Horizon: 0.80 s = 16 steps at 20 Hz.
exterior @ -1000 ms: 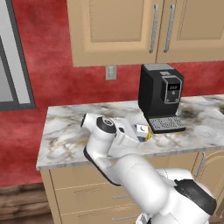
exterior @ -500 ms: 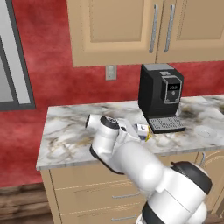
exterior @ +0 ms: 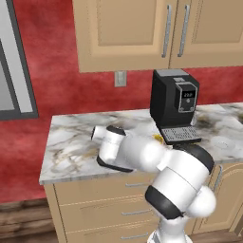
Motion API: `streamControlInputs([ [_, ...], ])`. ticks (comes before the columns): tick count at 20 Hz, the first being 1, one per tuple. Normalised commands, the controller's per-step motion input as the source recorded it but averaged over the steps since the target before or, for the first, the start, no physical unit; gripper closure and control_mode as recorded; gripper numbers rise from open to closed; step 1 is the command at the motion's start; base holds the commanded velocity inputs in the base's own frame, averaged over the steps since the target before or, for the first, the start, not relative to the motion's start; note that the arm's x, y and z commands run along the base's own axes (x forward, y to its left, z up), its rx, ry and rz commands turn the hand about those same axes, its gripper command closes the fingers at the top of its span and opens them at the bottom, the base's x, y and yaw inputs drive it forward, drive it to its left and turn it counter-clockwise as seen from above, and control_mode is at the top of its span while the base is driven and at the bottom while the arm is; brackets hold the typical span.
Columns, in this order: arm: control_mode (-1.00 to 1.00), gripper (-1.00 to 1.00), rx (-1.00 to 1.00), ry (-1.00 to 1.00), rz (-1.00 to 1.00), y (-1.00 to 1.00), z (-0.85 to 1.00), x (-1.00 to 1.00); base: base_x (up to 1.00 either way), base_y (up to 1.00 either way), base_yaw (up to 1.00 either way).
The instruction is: Take a sugar cube from the saucer and place it inside the coffee. Then, grab milk from the fridge and place it next to the coffee on the counter to sweeten the coffee.
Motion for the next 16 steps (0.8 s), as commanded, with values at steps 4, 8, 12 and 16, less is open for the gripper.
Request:
streamControlInputs([
  [4,-1.00,1.00,-0.10,-0.05,-0.15,0.40,-0.16,0.28,0.00,0.00,0.00],
  [8,-1.00,1.00,-0.07,-0.09,-0.13,-0.03,0.00,0.22,0.00,0.00,0.00],
  [12,-1.00,1.00,-0.10,-0.02,-0.10,-0.08,-0.27,0.33,0.00,0.00,0.00],
  [16,-1.00,1.00,-0.13,-0.05,-0.05,0.00,-0.52,0.22,0.00,0.00,0.00],
])
